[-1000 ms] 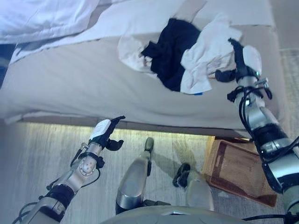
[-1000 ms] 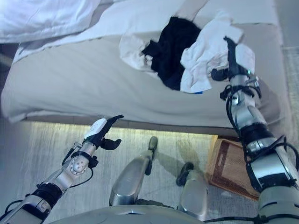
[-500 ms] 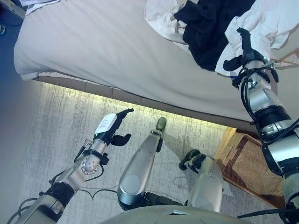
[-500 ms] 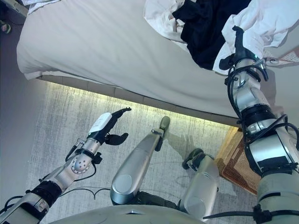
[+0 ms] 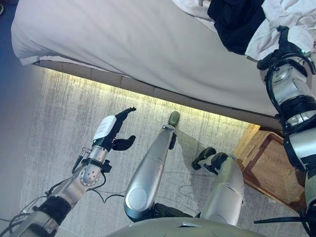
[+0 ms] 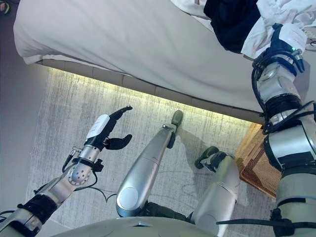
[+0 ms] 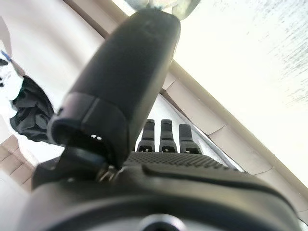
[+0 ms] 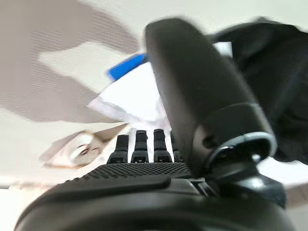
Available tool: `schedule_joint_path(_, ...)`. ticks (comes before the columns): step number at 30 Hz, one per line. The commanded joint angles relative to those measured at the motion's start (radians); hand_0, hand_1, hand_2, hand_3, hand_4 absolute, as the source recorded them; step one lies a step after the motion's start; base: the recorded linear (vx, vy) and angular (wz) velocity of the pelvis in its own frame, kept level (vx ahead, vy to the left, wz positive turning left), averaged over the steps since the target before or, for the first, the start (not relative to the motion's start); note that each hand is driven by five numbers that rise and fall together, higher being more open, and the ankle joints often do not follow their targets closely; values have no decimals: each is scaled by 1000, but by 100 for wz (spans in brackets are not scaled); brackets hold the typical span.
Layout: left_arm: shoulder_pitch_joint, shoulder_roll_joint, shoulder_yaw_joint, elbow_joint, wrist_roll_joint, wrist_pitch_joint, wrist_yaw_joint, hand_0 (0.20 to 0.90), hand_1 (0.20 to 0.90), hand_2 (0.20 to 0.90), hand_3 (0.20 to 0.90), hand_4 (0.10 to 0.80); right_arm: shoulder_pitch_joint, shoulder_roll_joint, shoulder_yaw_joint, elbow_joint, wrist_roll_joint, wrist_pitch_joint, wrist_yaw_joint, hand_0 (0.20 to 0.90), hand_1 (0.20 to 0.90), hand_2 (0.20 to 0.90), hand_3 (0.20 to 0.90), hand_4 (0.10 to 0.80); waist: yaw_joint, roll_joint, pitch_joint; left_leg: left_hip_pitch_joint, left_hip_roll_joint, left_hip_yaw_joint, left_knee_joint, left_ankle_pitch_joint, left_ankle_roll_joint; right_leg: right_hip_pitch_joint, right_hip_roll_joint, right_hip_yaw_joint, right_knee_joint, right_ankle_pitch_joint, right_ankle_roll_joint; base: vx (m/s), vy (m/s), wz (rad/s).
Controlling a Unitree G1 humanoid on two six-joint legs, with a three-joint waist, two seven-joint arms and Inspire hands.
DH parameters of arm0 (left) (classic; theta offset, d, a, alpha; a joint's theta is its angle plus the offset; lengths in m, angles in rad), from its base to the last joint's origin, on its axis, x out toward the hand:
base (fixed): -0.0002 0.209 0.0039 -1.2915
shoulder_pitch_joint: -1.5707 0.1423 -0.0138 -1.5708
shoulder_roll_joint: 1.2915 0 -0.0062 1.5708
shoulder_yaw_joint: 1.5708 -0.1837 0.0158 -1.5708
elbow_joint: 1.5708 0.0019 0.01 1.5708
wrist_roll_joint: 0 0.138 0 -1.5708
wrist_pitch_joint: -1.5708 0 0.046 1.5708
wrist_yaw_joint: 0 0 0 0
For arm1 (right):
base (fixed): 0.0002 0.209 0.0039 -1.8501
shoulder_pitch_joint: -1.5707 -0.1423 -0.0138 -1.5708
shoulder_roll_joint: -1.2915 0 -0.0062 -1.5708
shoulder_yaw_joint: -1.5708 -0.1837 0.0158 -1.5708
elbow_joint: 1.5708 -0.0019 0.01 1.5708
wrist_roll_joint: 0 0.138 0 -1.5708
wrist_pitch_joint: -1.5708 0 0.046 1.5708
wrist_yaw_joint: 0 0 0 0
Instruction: Pick up the clothes from the bed and place them into the basket
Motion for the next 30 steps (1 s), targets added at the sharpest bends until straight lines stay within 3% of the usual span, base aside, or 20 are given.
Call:
schedule_joint_path(1, 35, 37, 105, -107, -32, -68, 61, 900, 900, 900, 900, 800, -160, -179, 87, -8, -50, -21, -34, 505, 505, 505, 439, 339, 13, 39, -41, 35, 10, 64, 172, -242, 50, -61, 76, -28, 35, 72, -24, -26, -59, -2)
schedule_joint_path(3, 40, 47, 115, -114, -34, -67, 53, 900, 900, 900, 900, 800, -178, -191, 99, -1, -27, -24, -32, 309, 309, 309, 211, 111, 12, 35, -41, 36, 13, 65, 168, -242, 53, -62, 80, -29, 34, 73, -26, -11, -47, -2)
schedule_joint_path(4, 43, 52, 121, -118, -34, -66, 51, 900, 900, 900, 900, 800, -186, -203, 101, -6, -7, -26, -30, 300, 300, 300, 200, 100, 11, 32, -41, 34, 13, 65, 174, -240, 48, -59, 81, -31, 33, 76, -24, -6, -44, -1)
schedule_joint_path(12, 65, 72, 139, -115, -51, -94, 42, 900, 900, 900, 900, 800, -187, -246, 89, -18, 22, -59, -33, 300, 300, 300, 200, 100, 1, 25, -41, 78, 20, 66, 157, -241, 39, -7, 90, -34, 7, 82, -19, -1, -4, 0)
schedule_joint_path(24, 81, 89, 150, -100, -46, -101, -1, 900, 900, 900, 900, 800, -105, -281, 15, -5, 39, -121, -21, 300, 300, 300, 200, 100, 3, -19, -41, 253, 37, 61, 75, -237, 24, 212, 100, -63, -102, 97, -11, 25, -9, -1)
schedule_joint_path(25, 80, 90, 148, -96, -43, -100, 3, 900, 900, 900, 900, 800, -103, -281, 6, -2, 44, -121, -27, 321, 321, 321, 225, 125, 2, -18, -41, 255, 37, 60, 79, -237, 23, 218, 100, -63, -103, 98, -12, 0, 0, 0)
schedule_joint_path(26, 77, 92, 149, -91, -44, -98, 5, 900, 900, 900, 900, 800, -101, -280, 0, 1, 41, -118, -25, 444, 444, 444, 367, 267, 2, -17, -41, 261, 36, 62, 77, -238, 26, 220, 100, -63, -103, 97, -13, 0, 0, 0)
schedule_joint_path(27, 75, 91, 147, -86, -40, -94, 14, 900, 900, 900, 900, 800, -98, -279, -3, 5, 37, -121, -22, 900, 900, 900, 900, 800, 1, -17, -41, 262, 36, 63, 76, -236, 26, 222, 101, -63, -104, 99, -13, 0, 0, 0)
schedule_joint_path(30, 68, 79, 138, -52, -30, -87, 49, 900, 900, 900, 900, 800, -82, -275, -2, 14, 22, -130, -17, 900, 900, 900, 900, 800, 0, -12, -41, 271, 38, 62, 64, -229, 20, 238, 104, -60, -125, 106, -14, -9, 25, 0)
